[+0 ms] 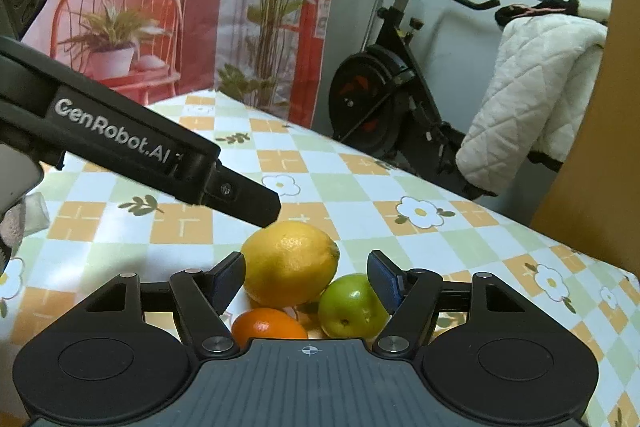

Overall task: Organize fruits
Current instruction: 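Close the left gripper on the yellow lemon, then lift the lemon with the left gripper and carry it over the plate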

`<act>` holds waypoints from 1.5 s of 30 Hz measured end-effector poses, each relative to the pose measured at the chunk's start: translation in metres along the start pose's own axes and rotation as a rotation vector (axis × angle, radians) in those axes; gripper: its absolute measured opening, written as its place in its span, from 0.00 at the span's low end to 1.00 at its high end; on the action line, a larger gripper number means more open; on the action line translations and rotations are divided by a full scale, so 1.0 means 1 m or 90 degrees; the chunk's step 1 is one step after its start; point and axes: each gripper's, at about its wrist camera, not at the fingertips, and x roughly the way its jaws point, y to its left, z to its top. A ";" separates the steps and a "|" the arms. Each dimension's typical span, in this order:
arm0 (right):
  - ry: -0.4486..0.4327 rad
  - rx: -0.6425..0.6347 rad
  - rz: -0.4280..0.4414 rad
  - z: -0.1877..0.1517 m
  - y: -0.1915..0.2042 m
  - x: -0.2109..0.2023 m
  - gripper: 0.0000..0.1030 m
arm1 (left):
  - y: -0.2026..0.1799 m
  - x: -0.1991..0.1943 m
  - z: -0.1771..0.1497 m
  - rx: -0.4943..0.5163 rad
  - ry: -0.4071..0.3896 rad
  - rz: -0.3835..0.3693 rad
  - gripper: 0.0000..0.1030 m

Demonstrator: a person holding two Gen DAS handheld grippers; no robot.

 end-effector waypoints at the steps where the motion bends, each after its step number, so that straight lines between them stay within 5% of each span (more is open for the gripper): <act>1: 0.001 0.001 0.003 0.001 0.000 0.002 0.63 | 0.001 0.002 -0.001 0.000 0.004 -0.003 0.56; 26: 0.028 -0.041 0.008 0.004 0.014 0.018 0.59 | 0.003 0.030 -0.010 0.003 0.050 -0.046 0.55; 45: -0.018 0.004 0.021 0.007 0.016 -0.017 0.58 | -0.020 -0.006 -0.013 0.045 0.025 -0.013 0.55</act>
